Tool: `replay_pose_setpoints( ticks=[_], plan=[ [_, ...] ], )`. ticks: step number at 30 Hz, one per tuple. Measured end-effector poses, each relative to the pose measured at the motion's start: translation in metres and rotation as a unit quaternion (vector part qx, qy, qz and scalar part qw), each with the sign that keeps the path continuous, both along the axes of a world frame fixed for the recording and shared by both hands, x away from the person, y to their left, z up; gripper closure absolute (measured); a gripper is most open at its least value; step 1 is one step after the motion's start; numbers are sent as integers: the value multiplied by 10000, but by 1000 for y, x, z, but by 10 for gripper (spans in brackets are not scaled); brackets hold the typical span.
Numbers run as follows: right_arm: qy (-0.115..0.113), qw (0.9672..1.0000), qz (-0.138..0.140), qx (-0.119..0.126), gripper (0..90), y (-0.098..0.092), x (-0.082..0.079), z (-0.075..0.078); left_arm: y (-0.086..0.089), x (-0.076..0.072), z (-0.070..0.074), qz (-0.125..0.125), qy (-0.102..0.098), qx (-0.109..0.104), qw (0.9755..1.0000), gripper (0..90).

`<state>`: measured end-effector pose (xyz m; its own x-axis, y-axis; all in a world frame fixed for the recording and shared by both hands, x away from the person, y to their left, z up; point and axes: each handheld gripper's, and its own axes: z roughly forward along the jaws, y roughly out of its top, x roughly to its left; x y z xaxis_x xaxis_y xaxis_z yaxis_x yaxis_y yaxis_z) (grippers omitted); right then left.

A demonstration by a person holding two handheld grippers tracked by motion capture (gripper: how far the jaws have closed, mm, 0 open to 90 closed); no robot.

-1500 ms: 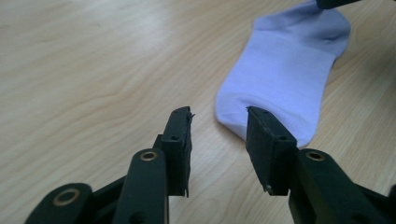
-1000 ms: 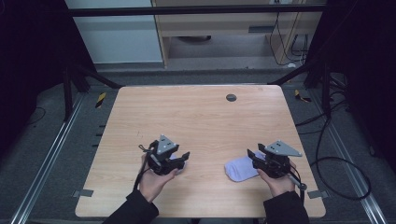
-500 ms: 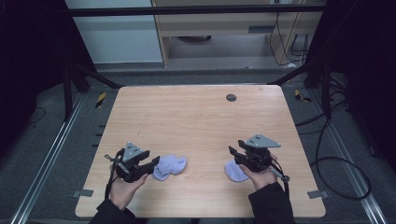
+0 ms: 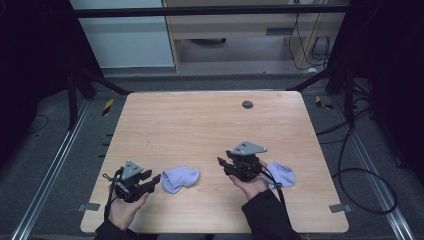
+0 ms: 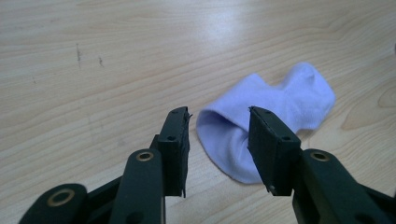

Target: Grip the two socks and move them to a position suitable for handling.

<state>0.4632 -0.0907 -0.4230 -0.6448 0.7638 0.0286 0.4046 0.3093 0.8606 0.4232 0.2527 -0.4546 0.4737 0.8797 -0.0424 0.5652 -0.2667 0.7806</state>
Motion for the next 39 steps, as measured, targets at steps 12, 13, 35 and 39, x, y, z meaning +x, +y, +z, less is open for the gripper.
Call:
replay_pose_setpoints(
  ticks=[12, 13, 35, 39],
  plan=[
    [263, 9969, 677, -285, 619, 58, 3, -24, -7, -1, -20, -121, 301, 243, 9992, 583],
    [263, 9969, 677, -285, 619, 58, 3, -24, -7, -1, -20, -121, 301, 243, 9992, 581],
    [652, 9825, 1424, -1009, 689, 104, 3, -70, -24, 6, -36, -383, 504, 446, 9970, 586],
    [724, 9811, 1401, -1121, 789, 105, 2, -73, -25, 7, -38, -413, 544, 506, 9964, 592]
  ],
)
